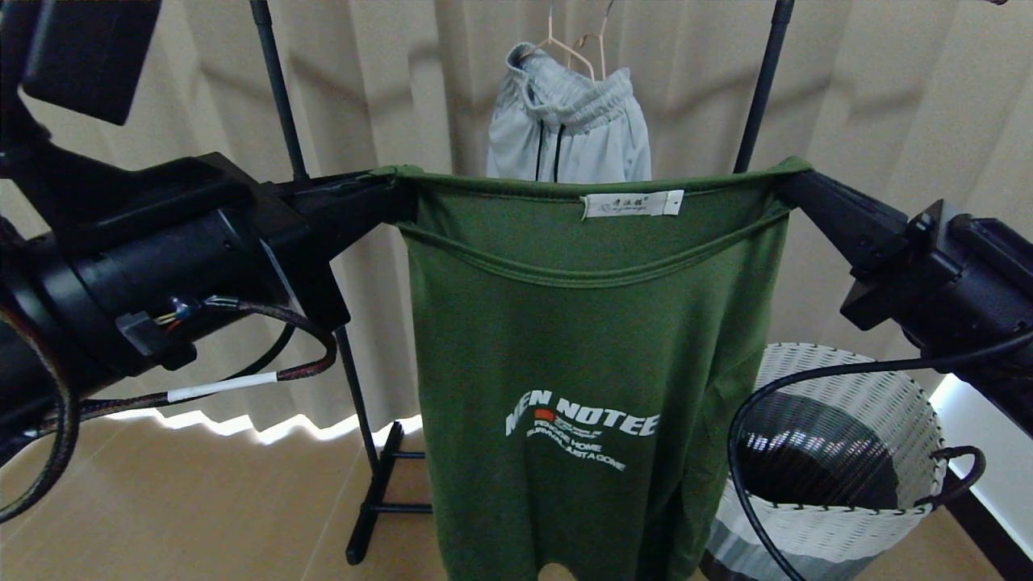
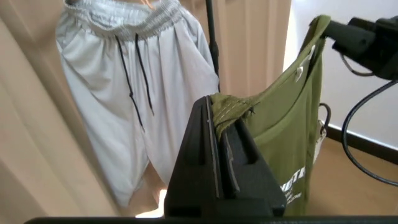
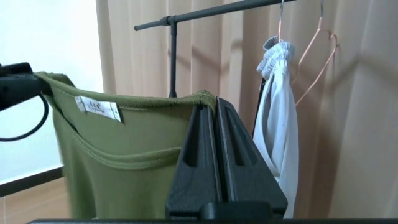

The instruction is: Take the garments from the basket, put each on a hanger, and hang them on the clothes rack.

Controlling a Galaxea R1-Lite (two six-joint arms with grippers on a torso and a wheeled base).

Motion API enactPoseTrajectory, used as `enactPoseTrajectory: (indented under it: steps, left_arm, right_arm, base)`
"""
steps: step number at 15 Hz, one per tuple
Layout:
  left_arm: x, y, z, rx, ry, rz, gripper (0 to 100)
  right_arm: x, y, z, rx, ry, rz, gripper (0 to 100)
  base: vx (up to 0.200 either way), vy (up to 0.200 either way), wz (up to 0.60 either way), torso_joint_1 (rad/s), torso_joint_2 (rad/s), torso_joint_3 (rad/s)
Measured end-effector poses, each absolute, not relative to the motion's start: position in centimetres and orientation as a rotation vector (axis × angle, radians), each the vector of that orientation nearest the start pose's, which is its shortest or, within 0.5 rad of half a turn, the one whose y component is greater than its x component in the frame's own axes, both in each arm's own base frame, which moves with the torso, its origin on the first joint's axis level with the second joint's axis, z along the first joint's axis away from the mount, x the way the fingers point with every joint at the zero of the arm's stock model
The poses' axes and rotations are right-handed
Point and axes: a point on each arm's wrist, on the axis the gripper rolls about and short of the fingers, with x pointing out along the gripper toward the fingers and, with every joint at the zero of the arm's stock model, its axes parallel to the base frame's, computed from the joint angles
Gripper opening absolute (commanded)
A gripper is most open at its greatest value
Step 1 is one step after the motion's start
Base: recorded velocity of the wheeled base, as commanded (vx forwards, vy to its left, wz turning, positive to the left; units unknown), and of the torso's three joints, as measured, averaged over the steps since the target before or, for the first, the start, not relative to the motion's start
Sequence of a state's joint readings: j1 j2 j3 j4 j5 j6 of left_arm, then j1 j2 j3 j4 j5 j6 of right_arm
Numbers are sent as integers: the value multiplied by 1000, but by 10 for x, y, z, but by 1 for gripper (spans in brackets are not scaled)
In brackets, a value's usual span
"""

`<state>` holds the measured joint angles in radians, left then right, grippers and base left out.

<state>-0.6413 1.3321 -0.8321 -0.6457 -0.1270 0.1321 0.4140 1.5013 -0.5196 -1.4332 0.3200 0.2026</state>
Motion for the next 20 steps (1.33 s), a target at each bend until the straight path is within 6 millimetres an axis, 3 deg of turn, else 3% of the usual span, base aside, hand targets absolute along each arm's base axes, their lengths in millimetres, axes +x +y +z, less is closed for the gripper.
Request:
enactPoseTrajectory:
  steps: [1, 2, 9, 14, 20]
  left_arm:
    - [174, -133, 290, 87, -198, -756, 0]
    - [173, -133, 290, 86, -200, -756, 0]
    - [175, -130, 288, 100, -195, -730, 0]
    - [197, -113, 278, 195, -159, -523, 0]
    - [205, -108, 274, 202, -140, -487, 0]
  right_arm:
    - [207, 99, 240, 211, -383, 766, 0]
    - [207, 99, 239, 211, -378, 765, 100]
    - [203, 97, 229, 208, -359, 764, 100]
    - [179, 102, 199, 203, -283, 875, 100]
    - [173, 106, 191, 205, -247, 913, 100]
  base:
    - [0, 0, 0, 0, 0, 0]
    - [0, 0, 0, 0, 0, 0]
    - [0, 0, 0, 0, 0, 0]
    - [0, 0, 0, 0, 0, 0]
    - [0, 0, 0, 0, 0, 0]
